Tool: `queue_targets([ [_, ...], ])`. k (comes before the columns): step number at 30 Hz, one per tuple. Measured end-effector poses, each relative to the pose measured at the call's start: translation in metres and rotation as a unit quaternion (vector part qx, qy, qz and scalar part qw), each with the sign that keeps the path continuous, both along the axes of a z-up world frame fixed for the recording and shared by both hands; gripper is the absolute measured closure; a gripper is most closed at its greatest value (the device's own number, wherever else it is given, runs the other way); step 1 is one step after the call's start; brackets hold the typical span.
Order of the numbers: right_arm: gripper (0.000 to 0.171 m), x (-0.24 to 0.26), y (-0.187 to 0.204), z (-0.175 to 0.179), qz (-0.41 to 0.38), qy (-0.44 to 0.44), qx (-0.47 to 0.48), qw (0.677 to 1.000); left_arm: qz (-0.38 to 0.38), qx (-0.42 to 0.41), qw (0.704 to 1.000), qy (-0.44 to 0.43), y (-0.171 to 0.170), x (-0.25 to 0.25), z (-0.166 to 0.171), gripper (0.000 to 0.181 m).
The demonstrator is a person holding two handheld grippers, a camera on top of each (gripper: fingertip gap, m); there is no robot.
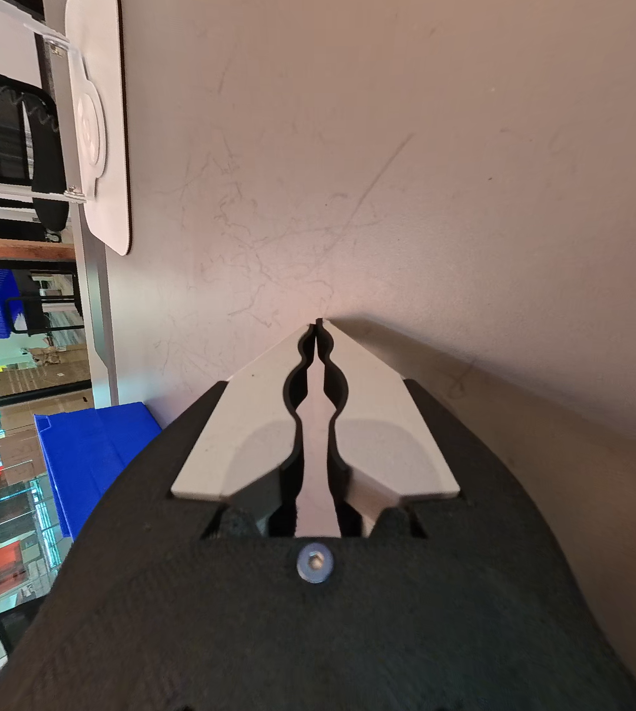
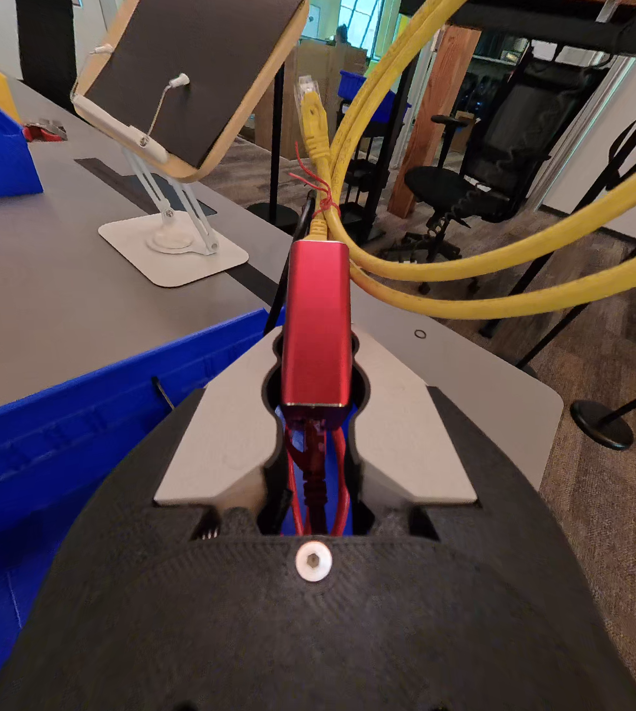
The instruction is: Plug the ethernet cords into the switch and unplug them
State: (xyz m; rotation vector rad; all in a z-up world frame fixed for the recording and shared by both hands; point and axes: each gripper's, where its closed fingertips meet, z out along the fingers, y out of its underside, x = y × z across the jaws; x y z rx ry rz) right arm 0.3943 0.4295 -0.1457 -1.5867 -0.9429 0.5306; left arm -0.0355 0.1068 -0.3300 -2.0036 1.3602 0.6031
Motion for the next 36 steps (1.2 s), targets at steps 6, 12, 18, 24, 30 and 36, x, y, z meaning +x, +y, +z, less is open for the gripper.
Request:
queue_targets([
  [6,0.145,-0.008,-0.002,-0.017,0.012,-0.056,-0.022,0.998,0.000,0.000,1.000,0.004,0.000,0.000,0.000,0.181],
  [12,0.144,-0.013,0.000,-0.043,0.006,-0.135,-0.064,0.989,0.000,0.001,1.000,0.005,0.000,0.000,0.000,0.181],
  [18,0.144,-0.018,0.001,-0.070,0.015,-0.194,-0.133,0.972,0.000,0.004,1.000,0.005,0.000,0.000,0.000,0.181],
  [24,0.143,-0.020,0.000,-0.106,0.033,-0.256,-0.207,0.944,-0.001,0.005,1.000,0.005,0.000,0.000,0.000,0.181],
  [30,0.144,-0.015,0.006,-0.131,0.014,-0.294,-0.259,0.920,-0.001,0.008,1.000,0.004,0.000,0.000,0.000,0.181],
  [36,0.144,-0.014,0.001,-0.161,0.024,-0.335,-0.344,0.877,0.000,0.011,1.000,0.003,0.003,0.001,0.000,0.181],
])
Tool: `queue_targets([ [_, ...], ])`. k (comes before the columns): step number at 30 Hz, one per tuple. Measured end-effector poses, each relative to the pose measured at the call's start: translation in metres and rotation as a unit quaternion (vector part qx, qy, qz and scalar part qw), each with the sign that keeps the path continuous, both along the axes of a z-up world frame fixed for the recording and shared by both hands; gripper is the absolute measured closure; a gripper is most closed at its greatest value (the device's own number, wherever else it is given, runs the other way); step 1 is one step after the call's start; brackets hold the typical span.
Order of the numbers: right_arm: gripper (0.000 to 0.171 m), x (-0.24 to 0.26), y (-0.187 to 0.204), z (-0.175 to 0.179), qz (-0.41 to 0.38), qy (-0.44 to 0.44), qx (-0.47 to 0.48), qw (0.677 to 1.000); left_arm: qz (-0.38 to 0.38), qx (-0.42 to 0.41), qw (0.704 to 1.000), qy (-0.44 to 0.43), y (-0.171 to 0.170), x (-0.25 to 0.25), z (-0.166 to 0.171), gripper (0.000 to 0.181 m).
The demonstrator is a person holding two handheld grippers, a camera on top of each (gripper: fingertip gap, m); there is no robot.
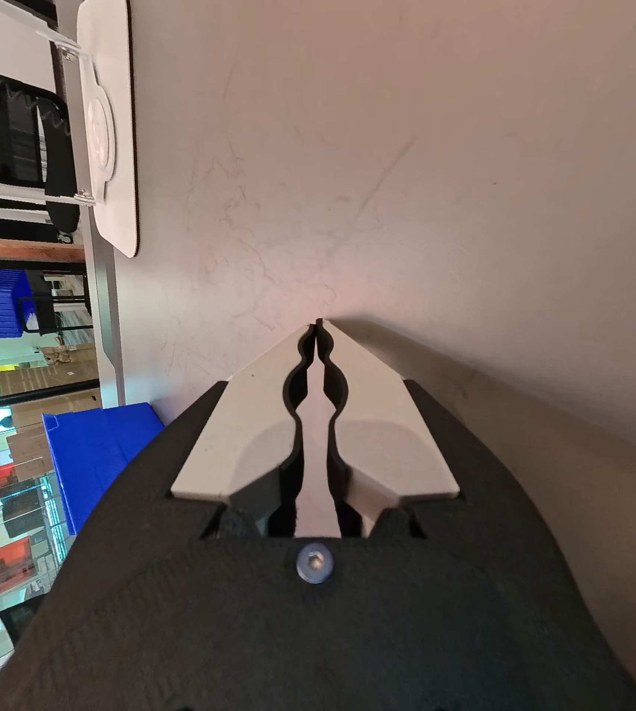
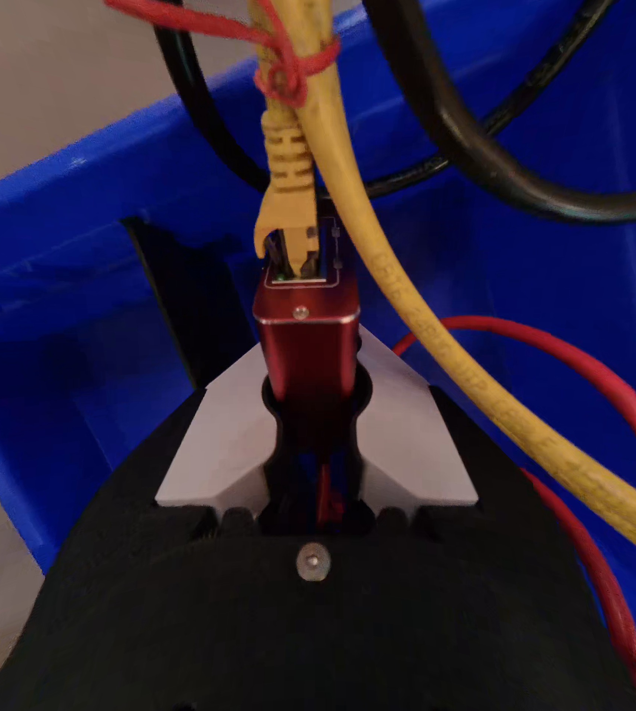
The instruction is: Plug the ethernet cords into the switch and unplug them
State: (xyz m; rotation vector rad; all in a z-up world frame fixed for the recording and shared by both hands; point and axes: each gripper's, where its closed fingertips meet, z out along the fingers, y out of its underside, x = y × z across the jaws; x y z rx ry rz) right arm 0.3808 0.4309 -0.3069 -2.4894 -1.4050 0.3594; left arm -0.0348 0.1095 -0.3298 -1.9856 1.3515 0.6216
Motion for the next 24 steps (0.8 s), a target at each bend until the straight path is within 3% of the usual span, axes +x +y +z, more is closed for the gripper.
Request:
queue_targets([
  [10,0.142,-0.070,-0.052,-0.012,0.162,-0.008,-0.156,0.974,0.001,0.005,1.000,-0.005,0.001,0.000,0.000,0.181],
  [19,0.142,-0.124,-0.091,-0.011,0.321,-0.042,-0.148,0.935,0.003,0.007,1.000,-0.001,0.001,0.000,0.000,0.181],
  [21,0.135,-0.125,-0.089,-0.008,0.317,-0.072,-0.131,0.937,0.002,0.006,1.000,-0.001,0.001,0.000,0.000,0.181],
  [24,0.125,-0.136,-0.083,0.006,0.265,-0.035,-0.127,0.955,0.001,0.004,1.000,-0.001,0.001,0.000,0.000,0.181],
])
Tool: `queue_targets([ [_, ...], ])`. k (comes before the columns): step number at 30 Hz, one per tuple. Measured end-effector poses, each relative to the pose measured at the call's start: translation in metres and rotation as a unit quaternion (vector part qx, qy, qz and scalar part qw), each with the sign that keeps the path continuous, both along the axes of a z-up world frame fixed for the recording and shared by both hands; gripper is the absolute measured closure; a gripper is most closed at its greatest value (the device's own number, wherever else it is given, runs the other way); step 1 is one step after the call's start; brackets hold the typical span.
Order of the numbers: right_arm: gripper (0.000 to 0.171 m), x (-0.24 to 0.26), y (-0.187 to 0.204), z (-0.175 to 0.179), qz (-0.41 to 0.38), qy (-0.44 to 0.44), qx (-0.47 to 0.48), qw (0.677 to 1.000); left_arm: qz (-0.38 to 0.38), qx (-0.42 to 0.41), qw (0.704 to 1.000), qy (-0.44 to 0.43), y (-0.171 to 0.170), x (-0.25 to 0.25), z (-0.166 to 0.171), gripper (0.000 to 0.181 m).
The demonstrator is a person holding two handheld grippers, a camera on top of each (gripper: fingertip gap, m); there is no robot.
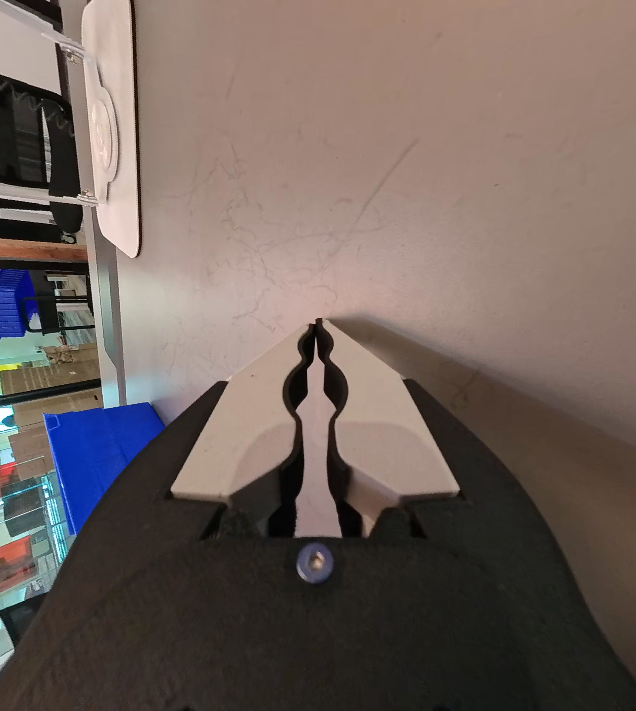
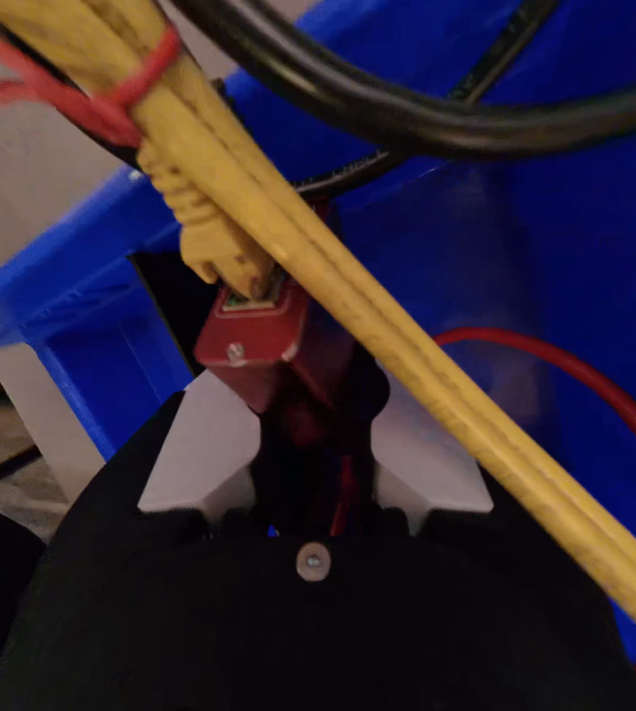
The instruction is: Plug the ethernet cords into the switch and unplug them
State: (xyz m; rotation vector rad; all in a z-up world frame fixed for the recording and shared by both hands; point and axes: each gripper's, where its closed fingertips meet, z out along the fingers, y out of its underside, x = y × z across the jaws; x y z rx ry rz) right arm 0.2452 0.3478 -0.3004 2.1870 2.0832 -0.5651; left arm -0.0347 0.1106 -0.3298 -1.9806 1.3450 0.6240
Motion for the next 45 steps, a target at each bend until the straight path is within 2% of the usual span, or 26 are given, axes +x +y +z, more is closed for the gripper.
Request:
queue_targets([
  [4,0.109,0.011,0.008,0.020,-0.024,-0.009,0.065,0.998,0.001,0.000,1.000,-0.001,0.000,0.000,0.000,0.181],
  [6,0.112,0.014,0.013,0.029,-0.032,-0.003,0.095,0.995,0.002,-0.001,1.000,-0.003,0.001,0.000,0.000,0.181],
  [8,0.122,0.020,0.018,0.025,-0.030,-0.010,0.108,0.994,0.002,-0.002,1.000,-0.001,0.002,0.000,0.000,0.181],
  [12,0.138,0.015,0.018,0.023,-0.040,0.031,0.100,0.994,0.001,0.000,1.000,0.005,0.002,0.000,0.000,0.181],
  [13,0.137,0.014,0.019,0.025,-0.052,0.037,0.102,0.993,0.001,0.000,1.000,0.005,0.001,0.000,0.000,0.181],
  [15,0.120,0.020,0.026,0.029,-0.072,0.027,0.124,0.989,0.002,-0.001,1.000,0.003,0.001,0.000,0.000,0.181],
  [21,0.099,0.038,0.033,0.039,-0.088,0.001,0.178,0.980,0.000,-0.002,1.000,0.000,0.001,0.000,0.000,0.181],
  [26,0.095,0.037,0.022,0.052,-0.093,0.027,0.189,0.977,0.000,-0.001,1.000,-0.002,0.001,0.000,0.000,0.181],
  [28,0.088,0.041,0.020,0.061,-0.092,0.029,0.213,0.972,0.000,0.000,1.000,-0.003,0.001,0.000,0.000,0.181],
  [30,0.082,0.034,0.011,0.076,-0.093,0.064,0.219,0.969,-0.001,-0.001,1.000,-0.004,0.001,0.000,0.000,0.181],
  [32,0.079,0.008,0.002,0.101,-0.095,0.152,0.221,0.959,-0.002,0.000,1.000,-0.007,0.001,0.001,0.000,0.181],
  [33,0.086,-0.008,-0.003,0.113,-0.085,0.200,0.222,0.950,-0.003,0.001,1.000,-0.007,0.001,0.001,0.000,0.181],
  [34,0.100,-0.022,-0.007,0.124,-0.074,0.242,0.225,0.941,-0.004,0.001,1.000,-0.007,0.002,0.001,0.000,0.181],
  [35,0.124,-0.030,-0.013,0.129,-0.060,0.265,0.220,0.937,-0.003,0.001,1.000,-0.007,0.002,0.001,0.000,0.181],
  [36,0.164,-0.035,-0.018,0.131,-0.042,0.272,0.225,0.935,-0.003,0.001,1.000,-0.006,0.002,0.001,0.000,0.181],
  [38,0.167,-0.043,-0.017,0.134,-0.042,0.281,0.230,0.931,-0.002,0.004,1.000,-0.004,0.002,0.000,0.000,0.181],
  [41,0.167,-0.047,-0.007,0.147,-0.087,0.317,0.200,0.923,0.000,0.007,1.000,-0.003,0.001,0.000,0.000,0.181],
  [45,0.167,-0.023,0.021,0.184,-0.175,0.394,0.189,0.882,-0.002,0.006,1.000,-0.009,0.001,0.000,0.000,0.181],
])
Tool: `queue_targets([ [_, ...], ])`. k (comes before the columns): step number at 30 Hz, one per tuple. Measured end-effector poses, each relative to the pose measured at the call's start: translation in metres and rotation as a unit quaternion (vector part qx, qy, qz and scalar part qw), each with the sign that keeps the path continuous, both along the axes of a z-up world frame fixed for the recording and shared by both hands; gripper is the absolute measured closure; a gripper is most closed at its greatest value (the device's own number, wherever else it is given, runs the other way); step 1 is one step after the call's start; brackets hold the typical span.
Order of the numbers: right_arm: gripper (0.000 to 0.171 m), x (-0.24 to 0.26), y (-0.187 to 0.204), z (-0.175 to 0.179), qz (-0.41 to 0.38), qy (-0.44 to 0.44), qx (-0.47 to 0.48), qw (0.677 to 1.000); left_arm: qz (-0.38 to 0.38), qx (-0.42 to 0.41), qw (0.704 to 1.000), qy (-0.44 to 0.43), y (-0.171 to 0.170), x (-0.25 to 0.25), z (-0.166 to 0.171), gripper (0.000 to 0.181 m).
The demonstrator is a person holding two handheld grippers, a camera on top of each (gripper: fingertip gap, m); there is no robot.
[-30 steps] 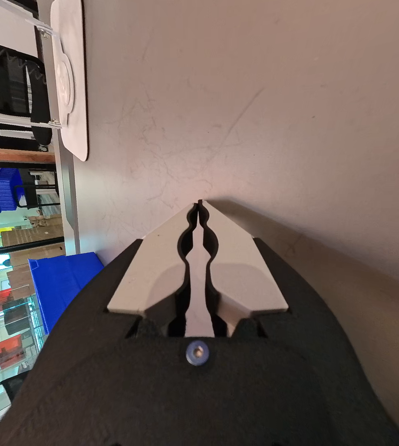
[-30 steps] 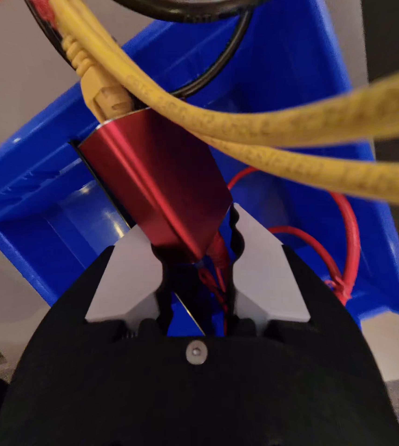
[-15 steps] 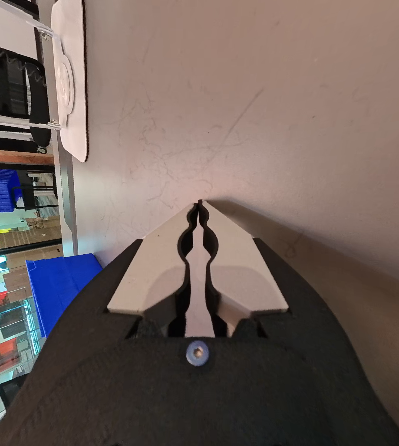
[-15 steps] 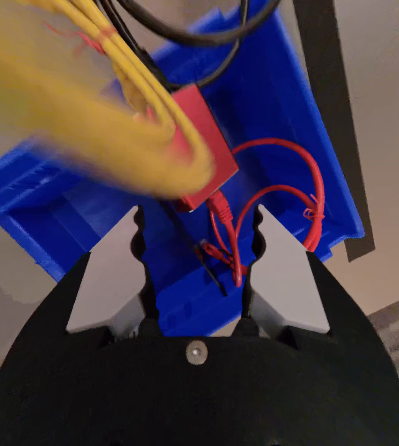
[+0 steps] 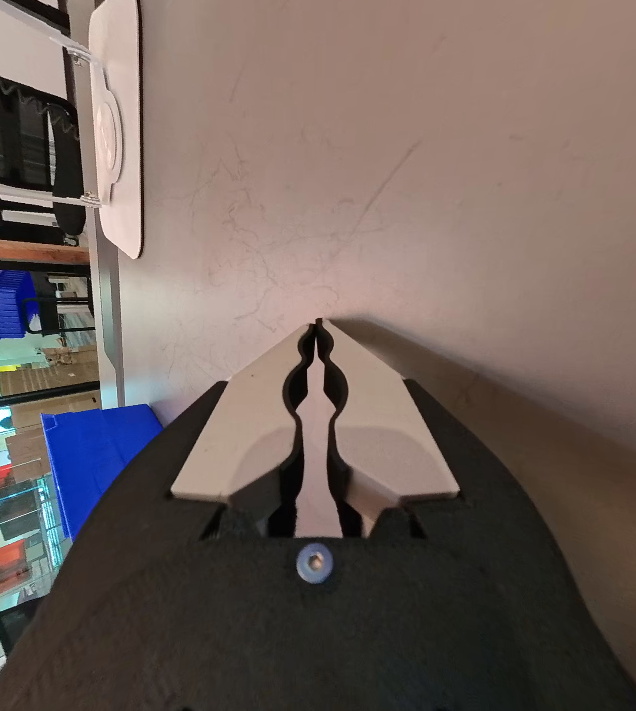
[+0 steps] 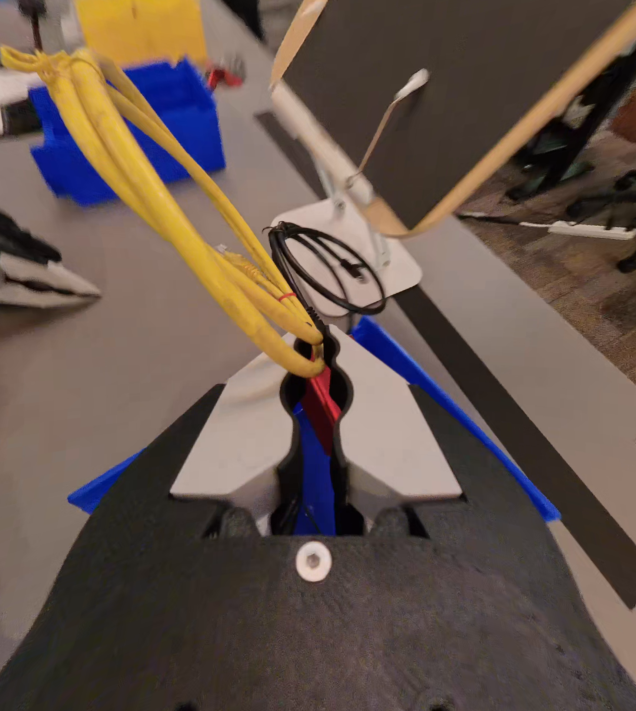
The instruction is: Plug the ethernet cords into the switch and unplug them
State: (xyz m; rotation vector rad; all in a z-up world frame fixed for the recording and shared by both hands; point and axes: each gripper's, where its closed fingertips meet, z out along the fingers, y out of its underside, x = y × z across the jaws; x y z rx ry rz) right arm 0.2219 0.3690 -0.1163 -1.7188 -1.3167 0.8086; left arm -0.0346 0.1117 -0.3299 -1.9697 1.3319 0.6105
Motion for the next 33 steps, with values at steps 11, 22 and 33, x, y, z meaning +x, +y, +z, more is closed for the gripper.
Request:
queue_targets([
  [11,0.168,0.081,0.014,0.080,-0.047,0.213,0.007,0.976,-0.003,0.005,1.000,-0.002,0.001,0.000,0.000,0.181],
  [22,0.168,0.098,0.013,0.045,-0.063,0.060,-0.054,0.995,-0.002,0.006,1.000,0.001,0.001,0.000,0.000,0.181],
  [33,0.167,0.094,0.025,-0.022,-0.075,-0.004,-0.199,0.977,-0.002,0.007,1.000,-0.001,0.001,0.000,0.000,0.181],
])
